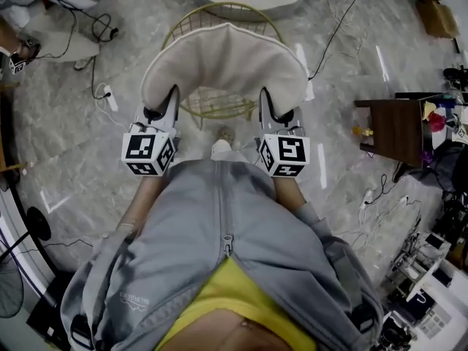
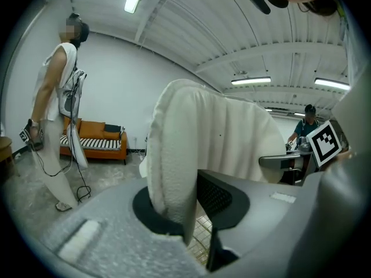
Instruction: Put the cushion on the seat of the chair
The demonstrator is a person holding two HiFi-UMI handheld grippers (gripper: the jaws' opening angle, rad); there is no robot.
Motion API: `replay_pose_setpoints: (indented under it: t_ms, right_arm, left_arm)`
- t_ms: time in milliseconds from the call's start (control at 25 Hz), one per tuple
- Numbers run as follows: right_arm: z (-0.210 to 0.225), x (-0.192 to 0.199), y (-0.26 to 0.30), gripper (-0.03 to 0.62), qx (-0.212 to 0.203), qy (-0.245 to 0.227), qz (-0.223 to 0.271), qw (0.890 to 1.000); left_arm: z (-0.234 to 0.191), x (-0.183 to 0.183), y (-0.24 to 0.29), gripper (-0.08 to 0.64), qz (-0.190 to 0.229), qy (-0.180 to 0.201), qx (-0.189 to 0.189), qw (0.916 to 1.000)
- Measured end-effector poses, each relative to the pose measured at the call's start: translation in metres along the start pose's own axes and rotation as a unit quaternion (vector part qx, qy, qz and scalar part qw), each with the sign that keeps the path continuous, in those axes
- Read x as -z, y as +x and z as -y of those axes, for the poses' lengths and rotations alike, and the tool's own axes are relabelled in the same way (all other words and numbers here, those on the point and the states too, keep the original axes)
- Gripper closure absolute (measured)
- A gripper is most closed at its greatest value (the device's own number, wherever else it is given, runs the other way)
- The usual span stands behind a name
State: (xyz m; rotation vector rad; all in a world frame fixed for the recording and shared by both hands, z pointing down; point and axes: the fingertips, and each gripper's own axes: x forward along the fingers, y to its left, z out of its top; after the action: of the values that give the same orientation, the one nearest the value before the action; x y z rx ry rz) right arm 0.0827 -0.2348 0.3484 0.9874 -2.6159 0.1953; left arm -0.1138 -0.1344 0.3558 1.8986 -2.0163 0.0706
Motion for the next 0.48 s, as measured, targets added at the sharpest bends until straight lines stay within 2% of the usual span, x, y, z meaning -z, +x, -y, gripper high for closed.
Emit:
replay_pose_setpoints:
  t_ms: [280,480]
  right_arm:
    - [0.034,0.015,0.024,0.52,-0.042,-0.008,-0.028,0.999]
    - [0.041,0.047,0.038,0.522,-0.059,0.003,-0.066,0.996]
  left_arm:
    - [0.014,0.018,0.029,0.492,-0.022,-0.024,-0.029,0.999]
    - [0.009,0.049,0.045,0.492,-0.064,-0.044,-0.032,0.9964]
